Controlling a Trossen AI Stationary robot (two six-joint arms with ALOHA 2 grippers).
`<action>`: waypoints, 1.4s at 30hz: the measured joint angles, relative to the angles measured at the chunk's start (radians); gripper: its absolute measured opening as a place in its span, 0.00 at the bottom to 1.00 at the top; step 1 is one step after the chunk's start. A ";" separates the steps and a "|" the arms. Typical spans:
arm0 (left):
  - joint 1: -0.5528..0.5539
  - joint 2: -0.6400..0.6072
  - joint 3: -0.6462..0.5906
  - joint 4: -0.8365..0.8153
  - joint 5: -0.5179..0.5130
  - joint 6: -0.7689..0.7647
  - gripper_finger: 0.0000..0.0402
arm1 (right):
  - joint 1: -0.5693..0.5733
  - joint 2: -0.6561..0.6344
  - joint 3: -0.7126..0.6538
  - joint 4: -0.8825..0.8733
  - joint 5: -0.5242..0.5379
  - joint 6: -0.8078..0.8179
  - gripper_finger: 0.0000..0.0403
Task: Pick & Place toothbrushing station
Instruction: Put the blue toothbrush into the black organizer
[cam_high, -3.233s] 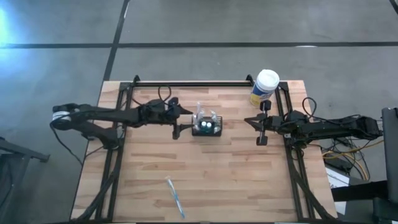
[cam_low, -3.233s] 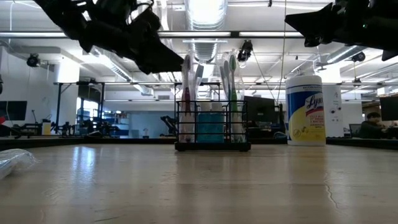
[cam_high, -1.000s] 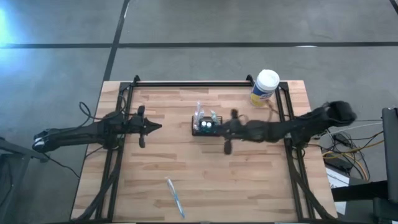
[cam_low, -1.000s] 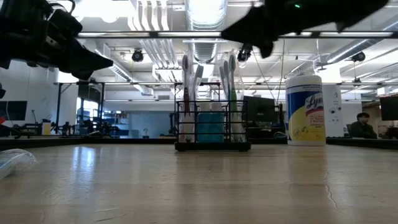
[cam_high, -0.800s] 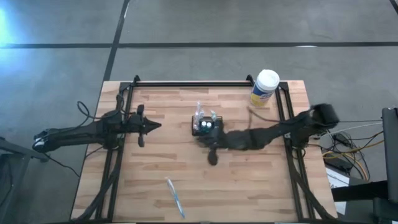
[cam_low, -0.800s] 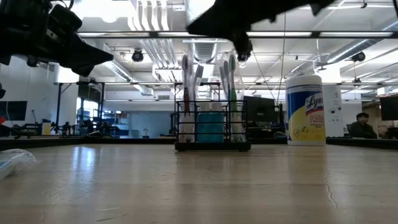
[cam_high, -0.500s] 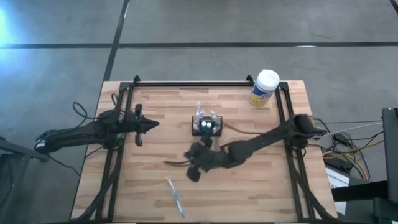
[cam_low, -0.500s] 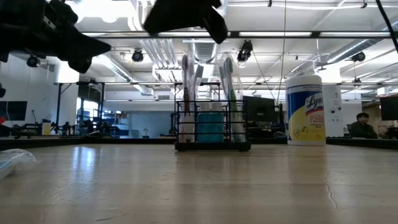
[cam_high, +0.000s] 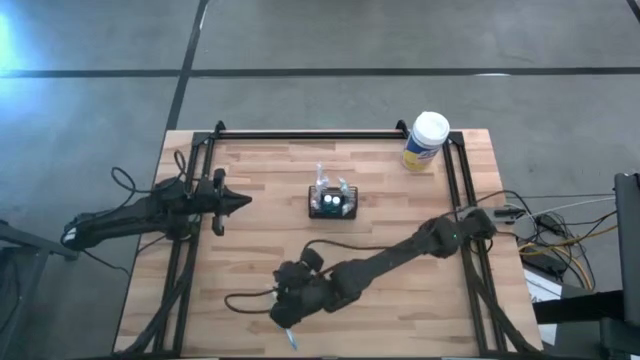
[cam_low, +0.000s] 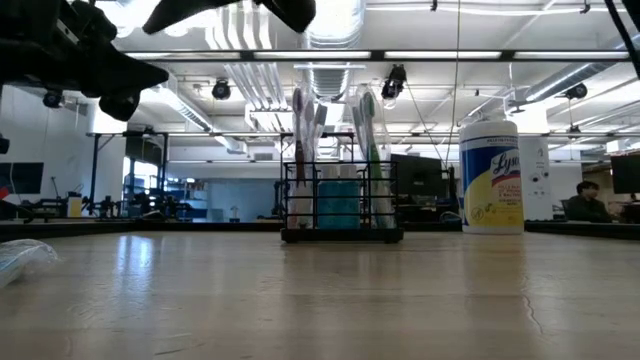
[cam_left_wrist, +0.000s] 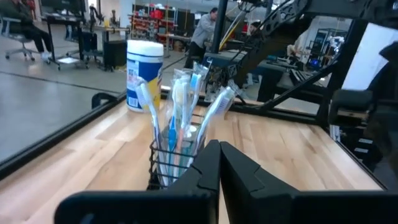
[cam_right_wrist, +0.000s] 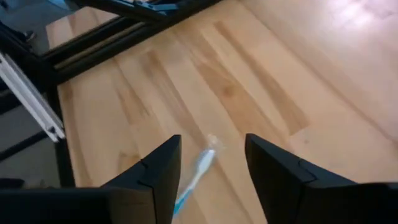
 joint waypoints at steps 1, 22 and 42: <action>0.000 -0.003 0.000 -0.007 0.000 -0.003 0.02 | 0.002 0.003 -0.014 0.027 -0.003 0.014 0.43; 0.001 -0.020 -0.003 -0.018 -0.003 0.000 0.03 | 0.008 0.134 -0.084 0.166 -0.146 0.173 0.48; 0.001 -0.020 -0.005 -0.030 -0.008 0.001 0.02 | -0.006 0.259 -0.069 0.157 -0.175 0.164 0.53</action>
